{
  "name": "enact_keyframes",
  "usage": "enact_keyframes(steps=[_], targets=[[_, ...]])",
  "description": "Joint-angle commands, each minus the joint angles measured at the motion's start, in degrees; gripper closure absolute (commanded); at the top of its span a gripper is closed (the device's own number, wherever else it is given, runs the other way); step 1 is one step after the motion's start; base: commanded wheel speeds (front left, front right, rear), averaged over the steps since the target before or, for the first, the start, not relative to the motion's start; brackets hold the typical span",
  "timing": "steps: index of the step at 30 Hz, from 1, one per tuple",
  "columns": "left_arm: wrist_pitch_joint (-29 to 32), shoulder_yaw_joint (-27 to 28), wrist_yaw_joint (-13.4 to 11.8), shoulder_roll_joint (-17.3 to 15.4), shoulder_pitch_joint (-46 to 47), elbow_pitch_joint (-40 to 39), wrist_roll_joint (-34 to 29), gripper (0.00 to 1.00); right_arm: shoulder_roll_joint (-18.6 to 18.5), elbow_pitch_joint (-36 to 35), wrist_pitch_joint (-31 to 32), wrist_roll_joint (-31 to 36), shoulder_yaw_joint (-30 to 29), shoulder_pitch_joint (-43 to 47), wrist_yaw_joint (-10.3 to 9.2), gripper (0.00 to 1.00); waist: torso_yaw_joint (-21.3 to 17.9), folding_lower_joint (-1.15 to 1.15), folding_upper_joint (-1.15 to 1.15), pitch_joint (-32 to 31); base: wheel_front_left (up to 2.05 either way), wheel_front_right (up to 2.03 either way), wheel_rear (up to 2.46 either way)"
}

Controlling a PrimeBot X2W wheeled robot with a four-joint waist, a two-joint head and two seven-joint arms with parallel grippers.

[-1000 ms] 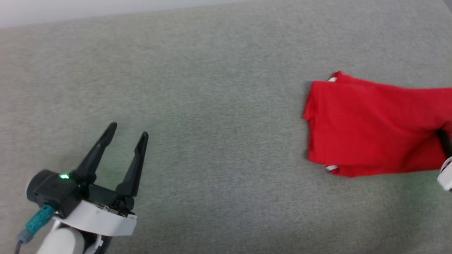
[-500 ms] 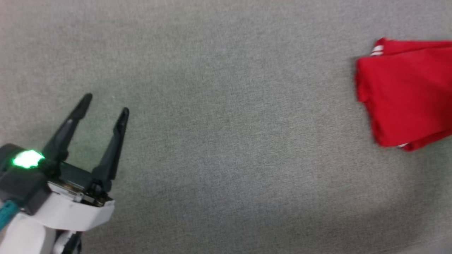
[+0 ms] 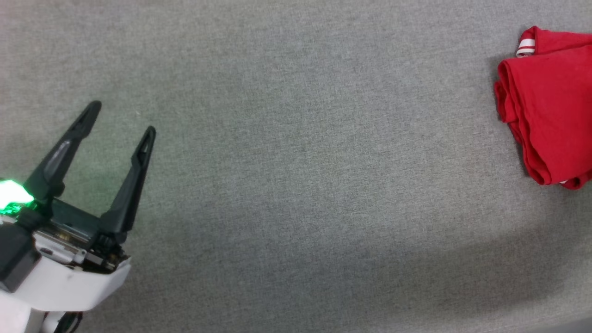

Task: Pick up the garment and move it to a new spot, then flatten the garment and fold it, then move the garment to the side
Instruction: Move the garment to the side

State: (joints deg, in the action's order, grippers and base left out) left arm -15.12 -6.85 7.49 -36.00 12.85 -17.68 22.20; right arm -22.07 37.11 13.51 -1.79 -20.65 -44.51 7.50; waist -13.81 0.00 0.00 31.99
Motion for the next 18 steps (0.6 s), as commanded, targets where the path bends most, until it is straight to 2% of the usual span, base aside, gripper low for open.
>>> enact_keyframes(steps=[1,10,11,12,13,14,18], targets=[[0.06,0.17,-0.04,-0.29,0.53,-0.33,0.02,0.0,0.45,0.97,-0.74,0.66,-0.17,-1.06,-0.03,1.0,-0.14,0.0,0.0,0.42,0.0,0.0,0.0],[0.05,0.09,-0.04,-1.43,0.67,-0.99,0.07,0.0,0.76,8.35,-3.04,3.25,0.27,-4.41,-0.03,1.0,-0.22,0.0,0.0,0.88,0.0,0.0,0.0],[0.05,0.0,-0.04,-1.38,0.72,-0.97,0.05,0.0,0.65,8.99,-3.36,3.48,0.23,-4.73,-0.03,0.94,-0.18,0.0,0.0,0.79,0.0,0.0,0.0],[0.05,-0.04,-0.04,-1.22,0.81,-0.95,0.06,0.0,0.5,9.5,-3.89,3.62,0.18,-5.08,-0.03,0.69,-0.13,0.0,0.0,0.68,0.0,0.0,0.0],[0.06,-0.1,-0.04,-1.03,0.82,-0.82,0.07,0.0,0.16,9.87,-4.53,3.91,0.11,-5.34,-0.03,0.5,-0.07,0.0,0.0,0.49,0.0,0.0,0.0],[0.05,-0.11,-0.04,-0.83,0.82,-0.65,0.11,0.0,-0.1,10.29,-5.01,3.97,-0.09,-5.55,-0.03,0.0,0.0,0.0,0.0,0.25,0.0,0.0,0.0],[0.05,0.17,-0.04,0.66,0.99,0.19,0.11,0.0,-1.18,11.49,-6.66,3.89,0.2,-5.99,-0.03,0.0,0.63,0.0,0.0,-1.26,0.0,0.0,0.0]])
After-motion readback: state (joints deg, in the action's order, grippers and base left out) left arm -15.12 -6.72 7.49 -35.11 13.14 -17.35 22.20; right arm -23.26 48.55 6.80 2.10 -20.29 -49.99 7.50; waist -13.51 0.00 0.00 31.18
